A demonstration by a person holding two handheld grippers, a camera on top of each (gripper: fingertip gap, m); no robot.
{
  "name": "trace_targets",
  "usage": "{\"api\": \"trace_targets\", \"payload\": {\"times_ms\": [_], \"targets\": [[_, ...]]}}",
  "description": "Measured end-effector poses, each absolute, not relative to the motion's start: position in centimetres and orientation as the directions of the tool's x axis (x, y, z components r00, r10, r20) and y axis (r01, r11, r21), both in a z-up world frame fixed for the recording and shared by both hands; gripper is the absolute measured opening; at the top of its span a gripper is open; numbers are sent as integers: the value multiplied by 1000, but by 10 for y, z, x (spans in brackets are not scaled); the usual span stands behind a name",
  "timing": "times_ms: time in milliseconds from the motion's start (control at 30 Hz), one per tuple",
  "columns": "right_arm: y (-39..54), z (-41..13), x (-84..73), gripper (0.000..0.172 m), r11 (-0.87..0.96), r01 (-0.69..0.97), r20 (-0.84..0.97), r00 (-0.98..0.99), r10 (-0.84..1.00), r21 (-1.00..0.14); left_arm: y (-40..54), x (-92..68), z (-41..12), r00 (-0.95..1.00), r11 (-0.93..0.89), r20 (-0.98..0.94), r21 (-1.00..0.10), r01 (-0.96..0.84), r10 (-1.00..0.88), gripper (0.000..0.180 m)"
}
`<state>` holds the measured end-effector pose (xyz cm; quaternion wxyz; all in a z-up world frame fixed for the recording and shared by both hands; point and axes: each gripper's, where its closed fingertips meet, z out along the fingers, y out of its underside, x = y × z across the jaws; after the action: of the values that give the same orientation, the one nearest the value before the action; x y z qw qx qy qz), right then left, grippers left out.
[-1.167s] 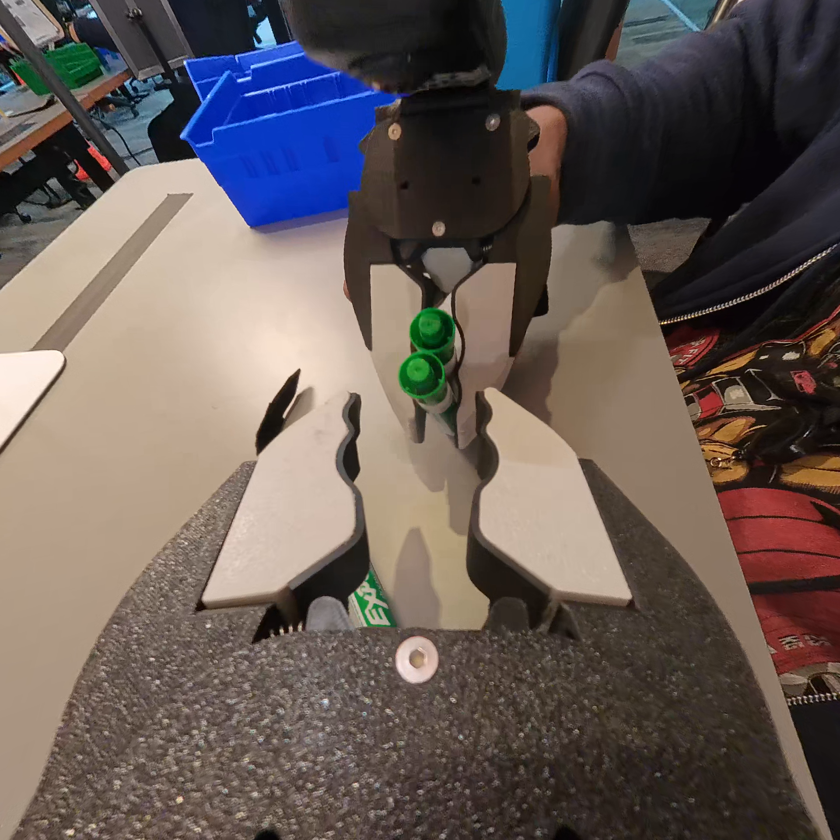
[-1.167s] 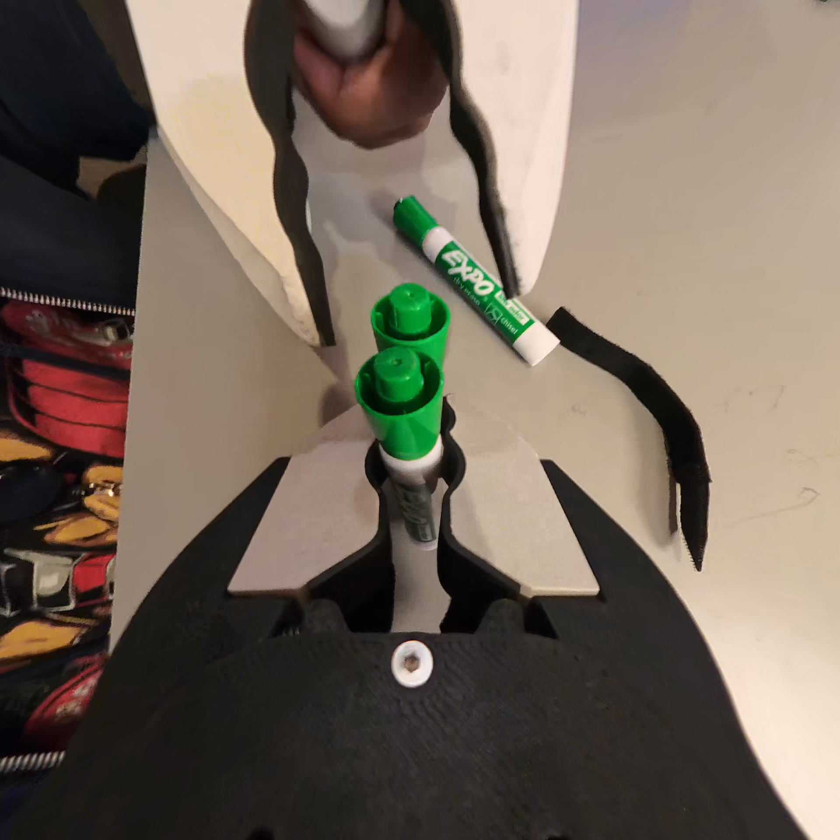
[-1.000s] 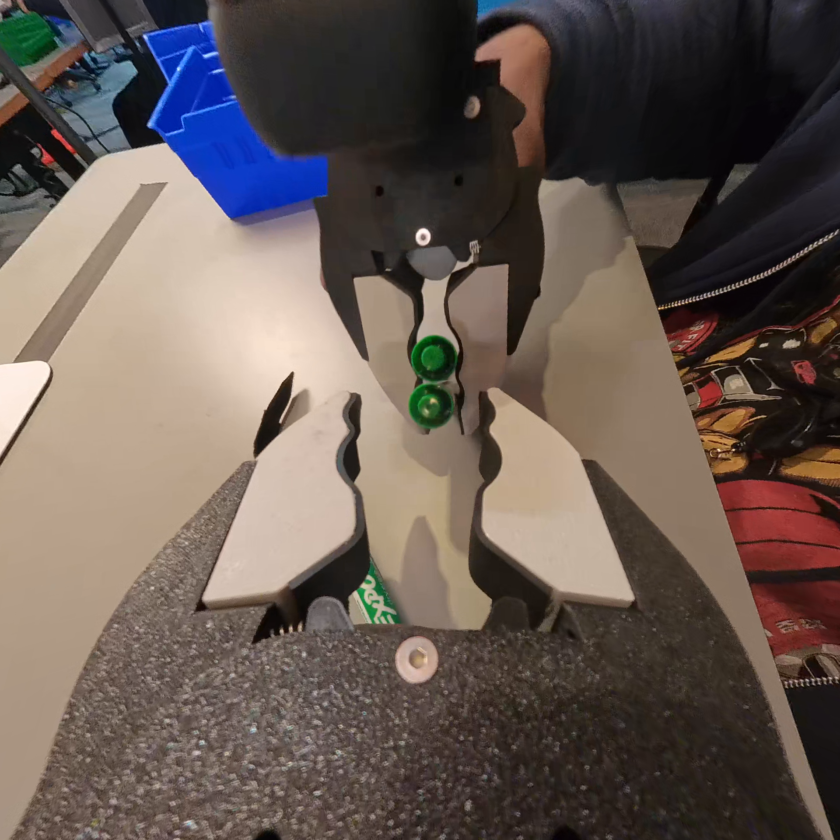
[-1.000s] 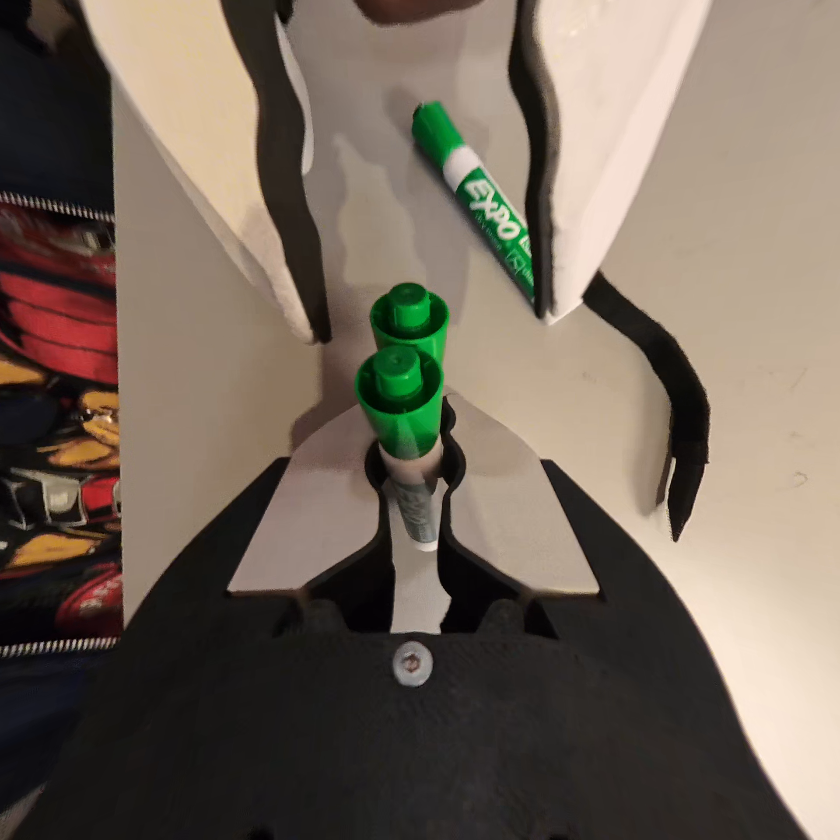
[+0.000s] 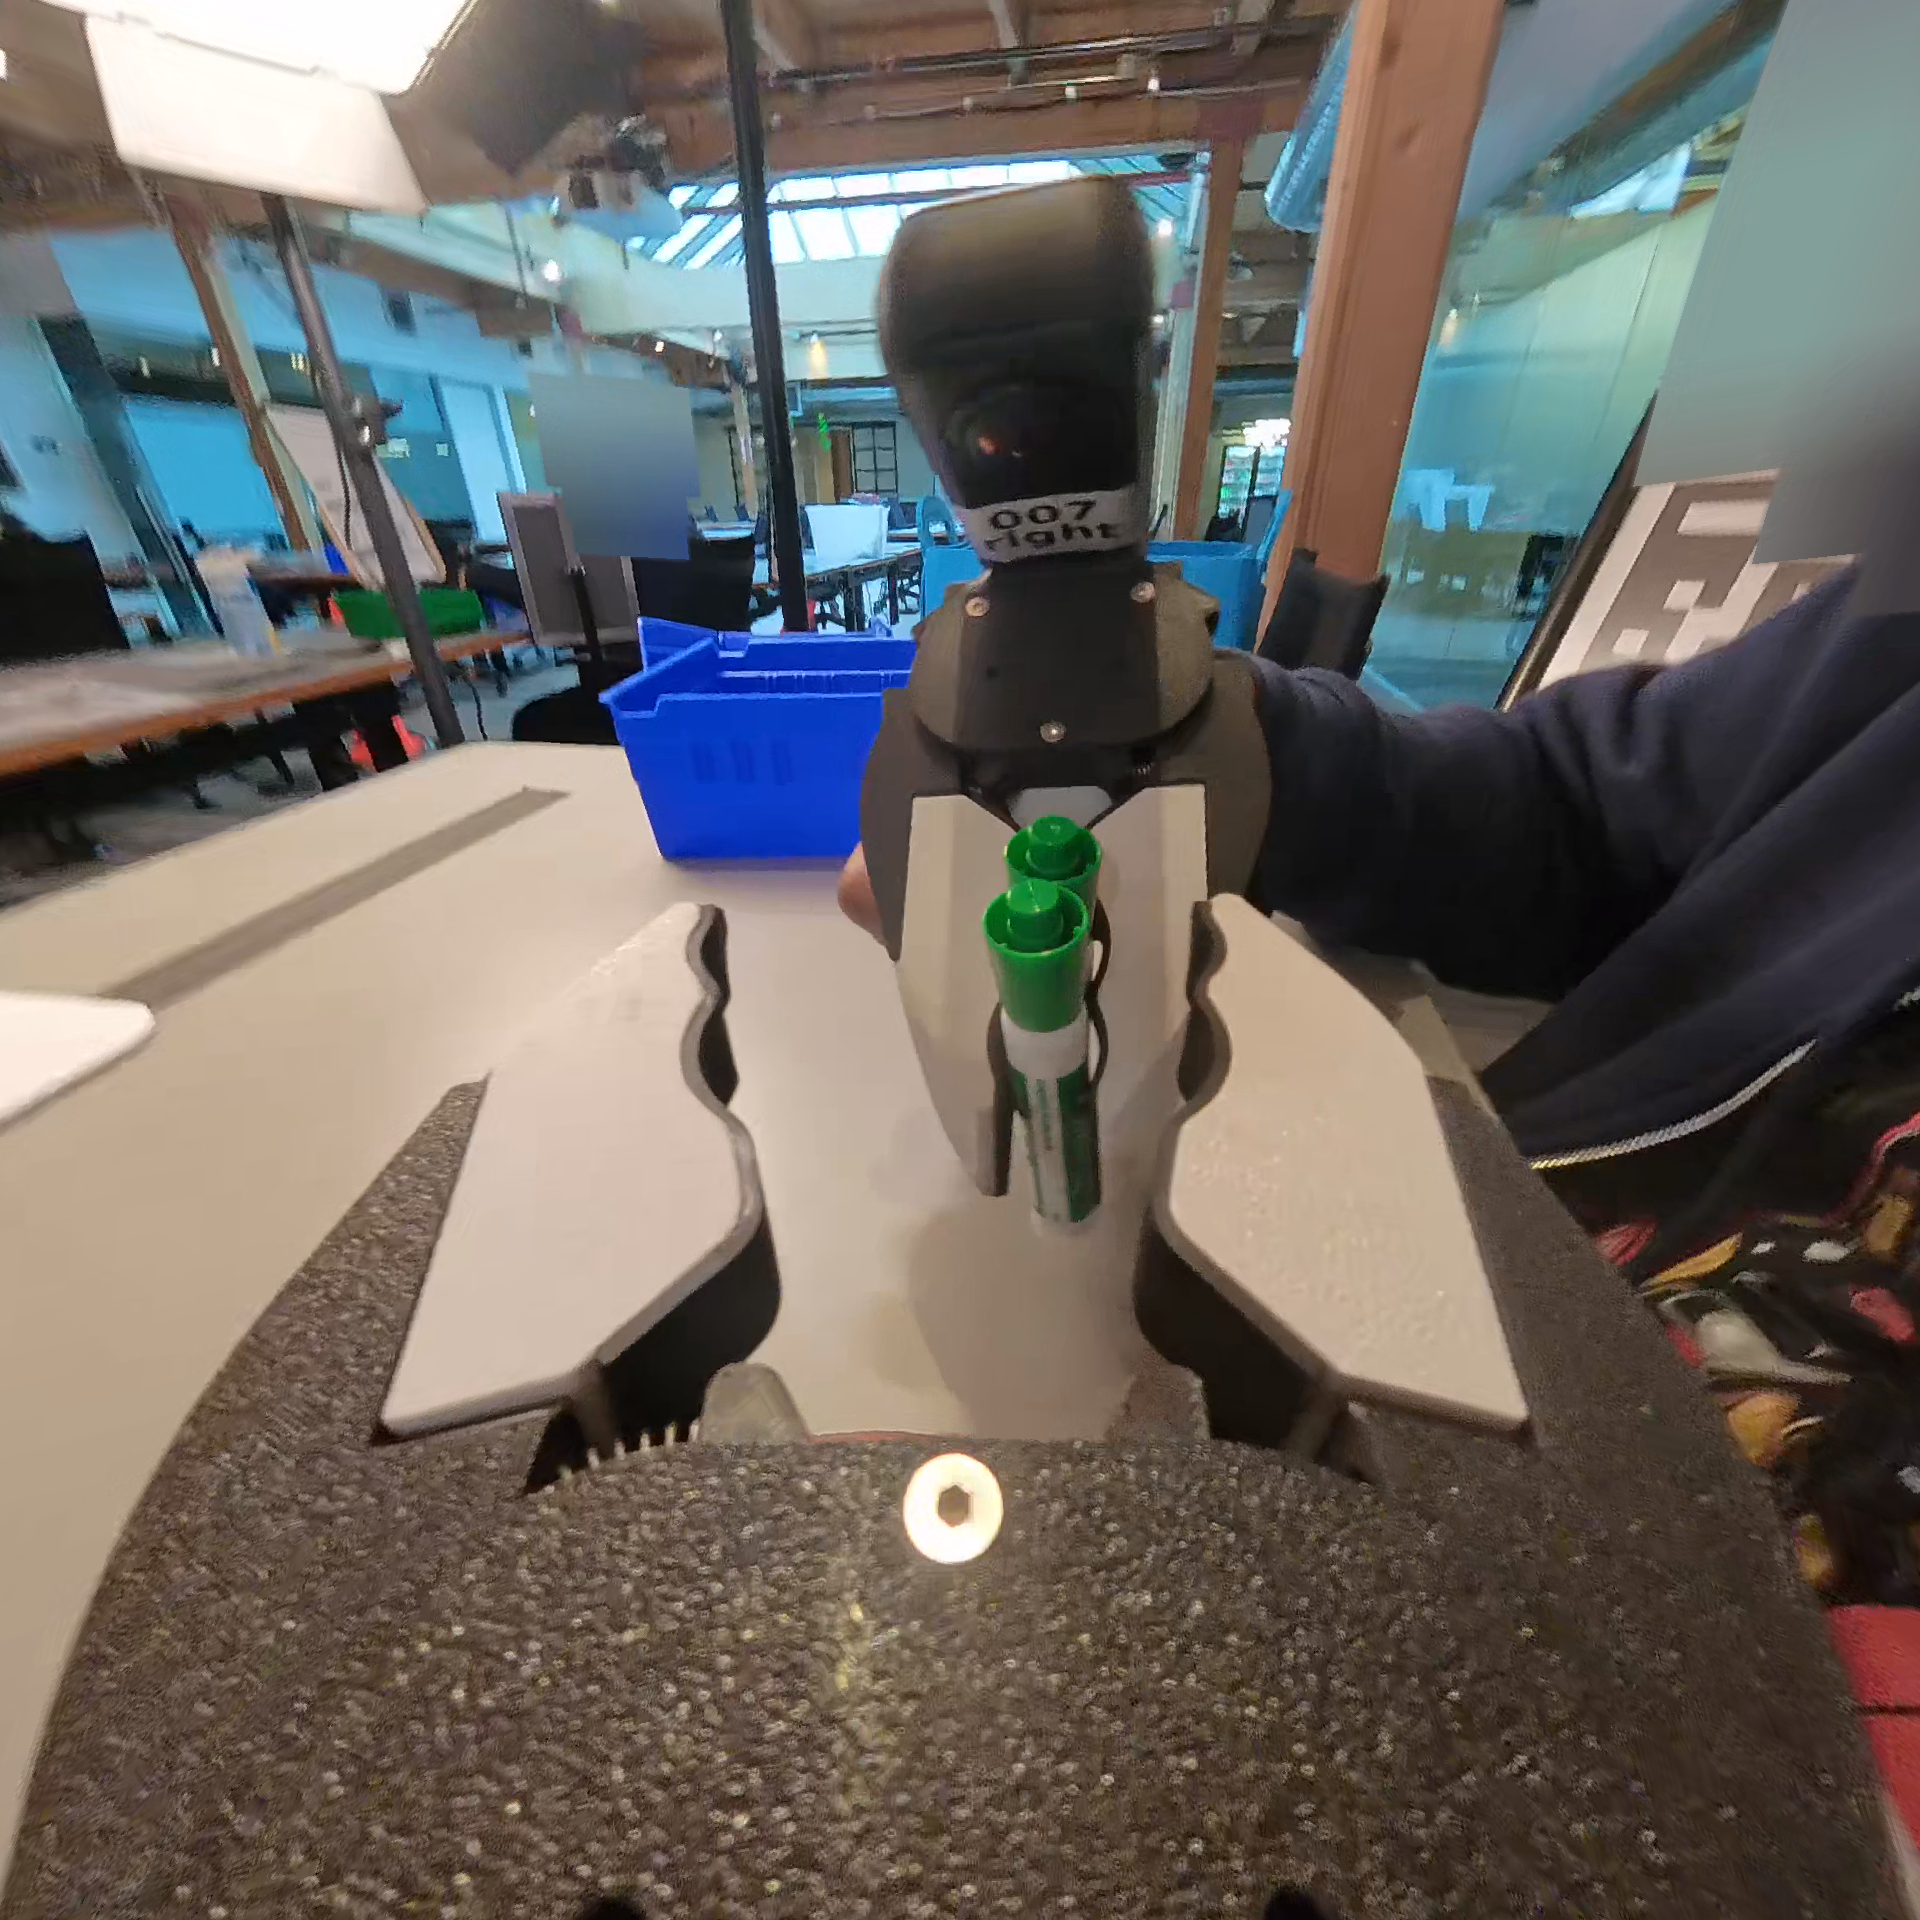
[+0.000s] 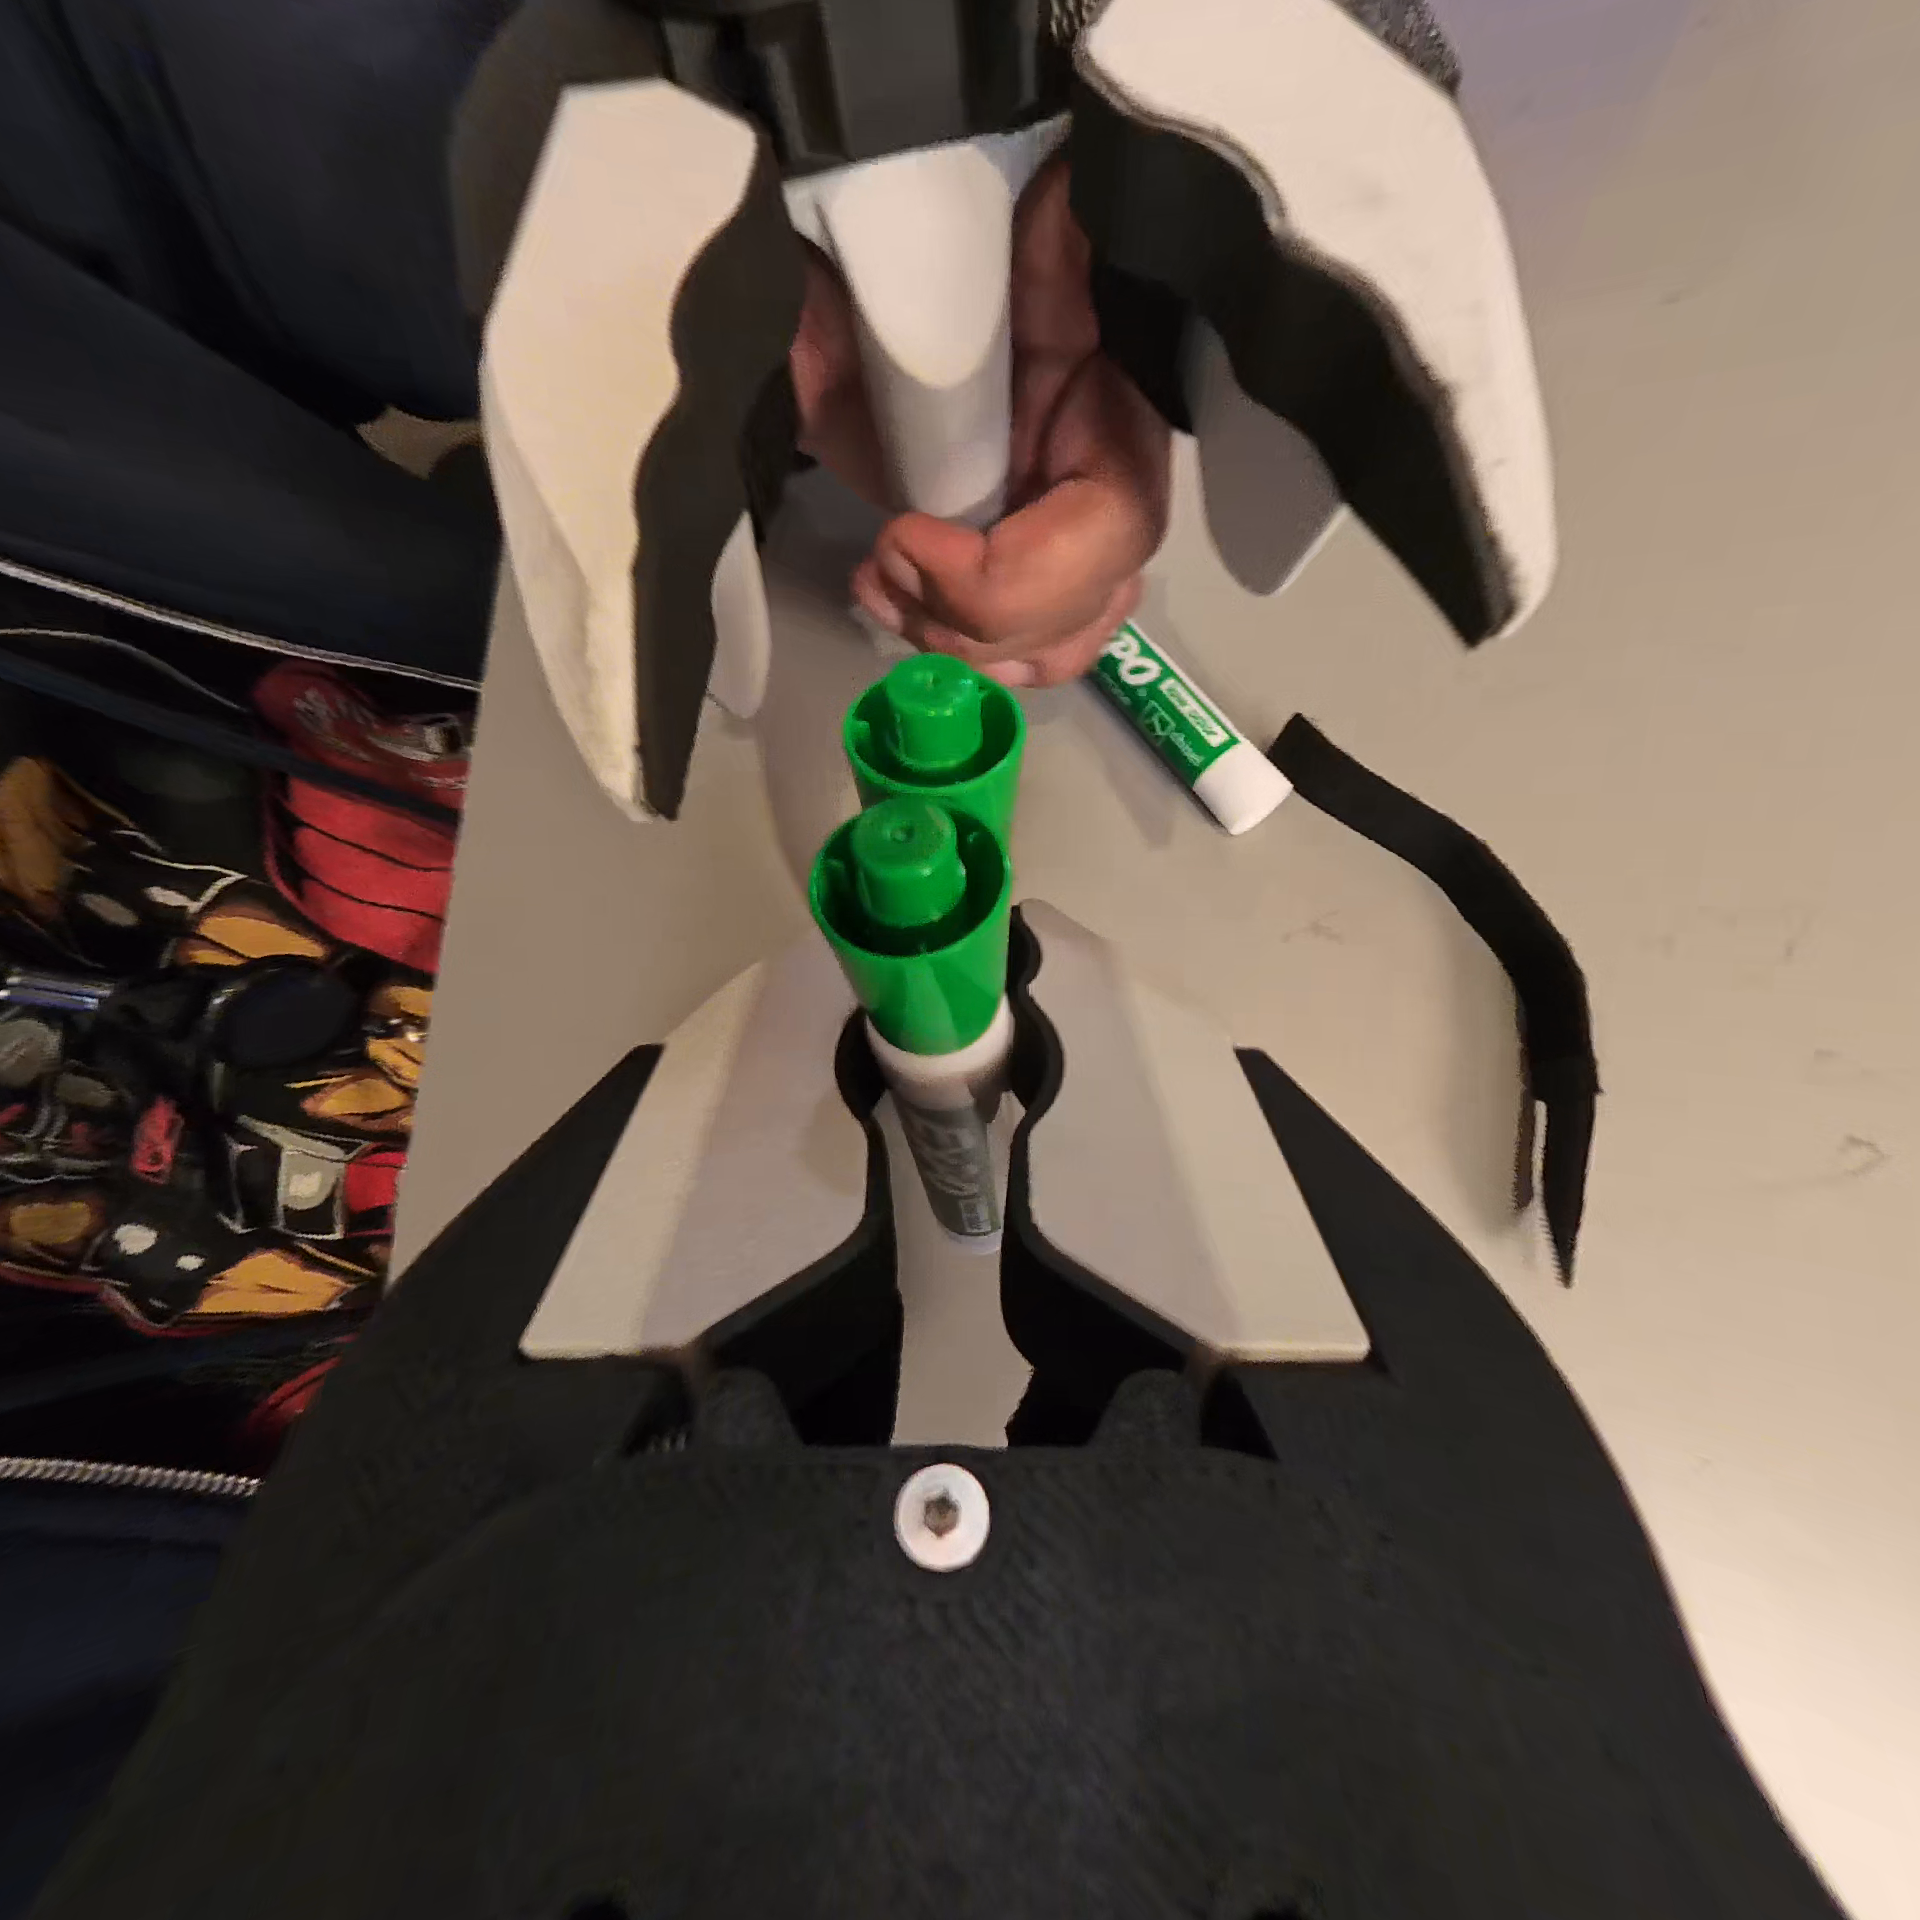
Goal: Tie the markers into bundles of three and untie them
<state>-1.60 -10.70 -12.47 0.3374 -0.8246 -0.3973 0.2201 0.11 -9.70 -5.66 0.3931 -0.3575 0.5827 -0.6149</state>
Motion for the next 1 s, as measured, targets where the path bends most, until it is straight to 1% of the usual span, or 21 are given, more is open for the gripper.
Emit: {"api": "trace_targets", "payload": {"times_ms": [67, 133, 200, 267, 333, 400, 433, 467, 600, 633, 733, 833, 1000], "targets": [[-114, -120, -21, 19, -436, 494, -119, 549, 827, -752, -103, -1, -53, -435, 94, -141, -987, 127, -890, 91], [-122, -117, -27, 19, -400, 491, -132, 493, 860, -774, -112, -7, -47, -472, 133, -207, -974, 185, -857, 91], [-129, -116, -32, 19, -382, 490, -147, 451, 880, -784, -122, -15, -41, -550, 103, -207, -971, 214, -809, 87], [-139, -112, -39, 19, -330, 493, -149, 369, 917, -805, -130, -20, -42, -629, 101, -211, -973, 206, -748, 83], [-150, -109, -47, 19, -292, 495, -162, 289, 944, -818, -141, -26, -49, -714, 116, -212, -977, 181, -667, 79], [-162, -108, -54, 19, -233, 507, -150, 199, 968, -830, -152, -35, -55, -808, 108, -174, -985, 136, -563, 79], [-167, -108, -56, 25, -211, 510, -149, 160, 976, -834, -157, -39, -56, -839, 104, -157, -987, 120, -522, 78], [-171, -108, -59, 24, -194, 510, -153, 123, 981, -838, -160, -39, -57, -858, 105, -145, -989, 107, -493, 78], [-177, -112, -66, 24, -169, 500, -167, 49, 985, -849, -168, -35, -59, -891, 105, -140, -989, 104, -432, 74], [-177, -113, -67, 19, -168, 496, -172, 38, 984, -852, -171, -36, -60, -899, 106, -135, -989, 99, -416, 73], [-182, -114, -69, 19, -154, 480, -182, -13, 983, -864, -180, -38, -66, -917, 120, -126, -989, 87, -377, 70], [-189, -112, -71, 19, -136, 460, -187, -66, 980, -877, -182, -38, -65, -918, 116, -129, -989, 91, -374, 66], [-189, -115, -74, 19, -135, 464, -192, -78, 978, -876, -185, -36, -62, -896, 143, -190, -979, 143, -402, 64]]}}
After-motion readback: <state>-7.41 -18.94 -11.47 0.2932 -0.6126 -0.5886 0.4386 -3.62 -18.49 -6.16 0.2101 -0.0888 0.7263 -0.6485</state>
